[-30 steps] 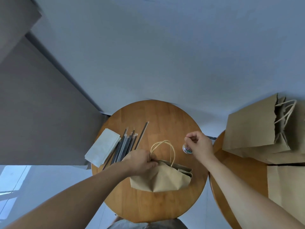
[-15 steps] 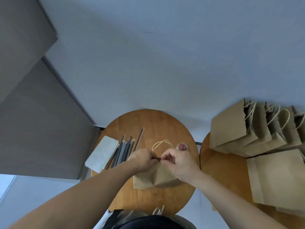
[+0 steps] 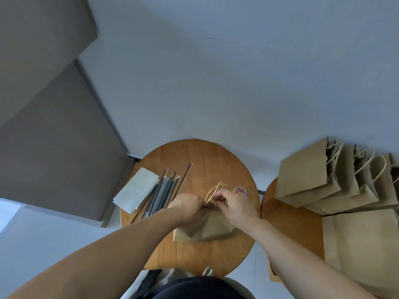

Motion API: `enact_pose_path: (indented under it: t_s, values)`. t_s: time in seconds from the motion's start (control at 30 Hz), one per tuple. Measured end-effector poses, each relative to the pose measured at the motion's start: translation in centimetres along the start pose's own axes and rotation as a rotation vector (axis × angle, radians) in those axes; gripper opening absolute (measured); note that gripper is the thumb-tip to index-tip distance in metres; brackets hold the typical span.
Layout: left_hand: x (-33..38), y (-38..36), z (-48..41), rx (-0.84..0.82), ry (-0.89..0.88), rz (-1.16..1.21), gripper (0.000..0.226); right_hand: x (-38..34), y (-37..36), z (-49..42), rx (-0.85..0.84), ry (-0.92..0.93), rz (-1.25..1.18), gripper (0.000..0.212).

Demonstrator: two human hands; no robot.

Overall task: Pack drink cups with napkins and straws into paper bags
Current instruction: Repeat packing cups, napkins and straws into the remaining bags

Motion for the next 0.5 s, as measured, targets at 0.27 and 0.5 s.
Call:
enact_pose_path:
  t_s: [0.27,0.5]
  values:
    - [0.4,0.6,0.0,-0.031,-0.042,0.103,0.032,0.3,0.0,-1.0,-0.05,-0.009,-0.057,0.007]
    - [-0.1,1.0,0.1,-0.01,-0.017,0.114,0.031,0.4,0.5,-1.3,-0.05,-0.003,-0.093,0.011]
Point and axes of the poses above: each hand's wrist, its own z-axis away from the middle knuckle, its own y-axis out of the back of the hand, x = y × z, the point moved 7 cm from there along -z, towards the middle knuckle, and after that the axes turned 5 degrees about y, right-handed, at the moved point
